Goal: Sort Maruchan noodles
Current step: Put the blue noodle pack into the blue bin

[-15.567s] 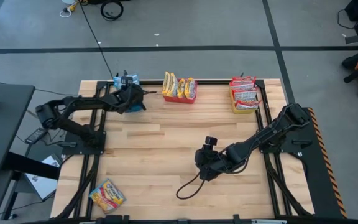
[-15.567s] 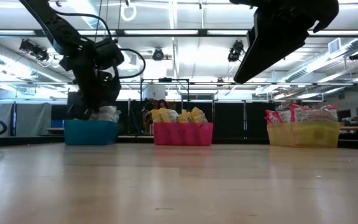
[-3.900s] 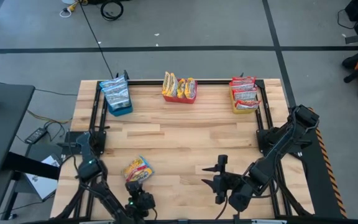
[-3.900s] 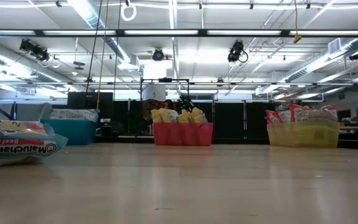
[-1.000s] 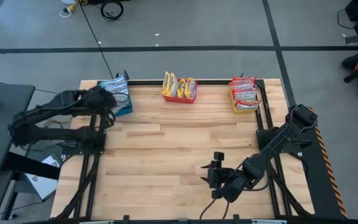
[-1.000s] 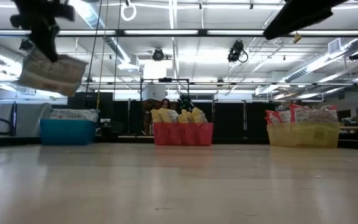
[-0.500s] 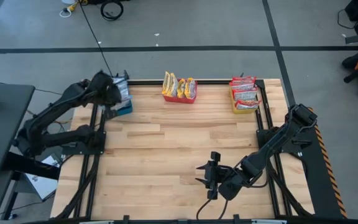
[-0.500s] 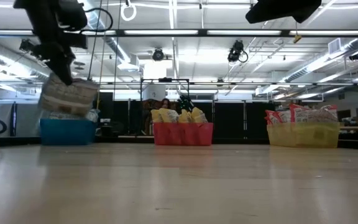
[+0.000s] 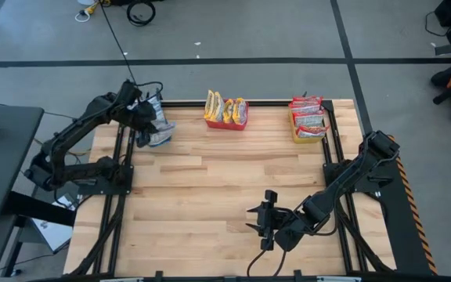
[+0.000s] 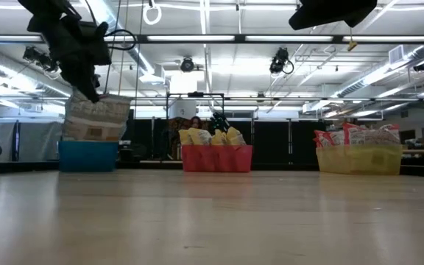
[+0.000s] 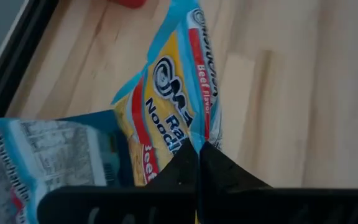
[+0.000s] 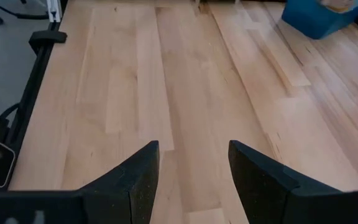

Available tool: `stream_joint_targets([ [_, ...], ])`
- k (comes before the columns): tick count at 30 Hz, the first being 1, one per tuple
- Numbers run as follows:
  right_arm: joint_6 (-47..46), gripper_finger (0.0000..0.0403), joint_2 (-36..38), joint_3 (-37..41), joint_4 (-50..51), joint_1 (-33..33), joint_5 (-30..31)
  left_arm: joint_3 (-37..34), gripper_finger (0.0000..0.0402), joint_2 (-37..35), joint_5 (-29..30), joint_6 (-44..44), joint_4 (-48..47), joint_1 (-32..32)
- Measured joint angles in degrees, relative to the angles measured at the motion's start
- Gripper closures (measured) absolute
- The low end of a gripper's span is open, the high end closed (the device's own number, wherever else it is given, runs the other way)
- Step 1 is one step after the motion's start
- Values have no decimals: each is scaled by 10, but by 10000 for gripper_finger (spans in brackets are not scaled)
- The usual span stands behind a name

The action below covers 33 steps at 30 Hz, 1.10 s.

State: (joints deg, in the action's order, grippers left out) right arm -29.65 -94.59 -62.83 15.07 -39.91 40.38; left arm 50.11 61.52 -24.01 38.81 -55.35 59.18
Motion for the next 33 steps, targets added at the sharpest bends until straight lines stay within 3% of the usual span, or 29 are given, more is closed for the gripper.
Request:
stream_joint_targets([
  [3, 2, 204, 0, 0, 0, 0, 0, 0, 401, 0, -24, 0, 2, 18],
  [12, -2, 204, 0, 0, 0, -3, -18, 0, 401, 0, -24, -9, 34, 63],
  [18, -7, 204, 0, 0, 1, -3, -26, 0, 401, 0, 31, -21, 10, 77],
  [24, -2, 204, 0, 0, 1, -3, -26, -1, 401, 14, 22, -22, 17, 76],
  [33, -3, 204, 0, 0, 2, -5, -28, -92, 401, 27, -6, -43, 172, 69],
])
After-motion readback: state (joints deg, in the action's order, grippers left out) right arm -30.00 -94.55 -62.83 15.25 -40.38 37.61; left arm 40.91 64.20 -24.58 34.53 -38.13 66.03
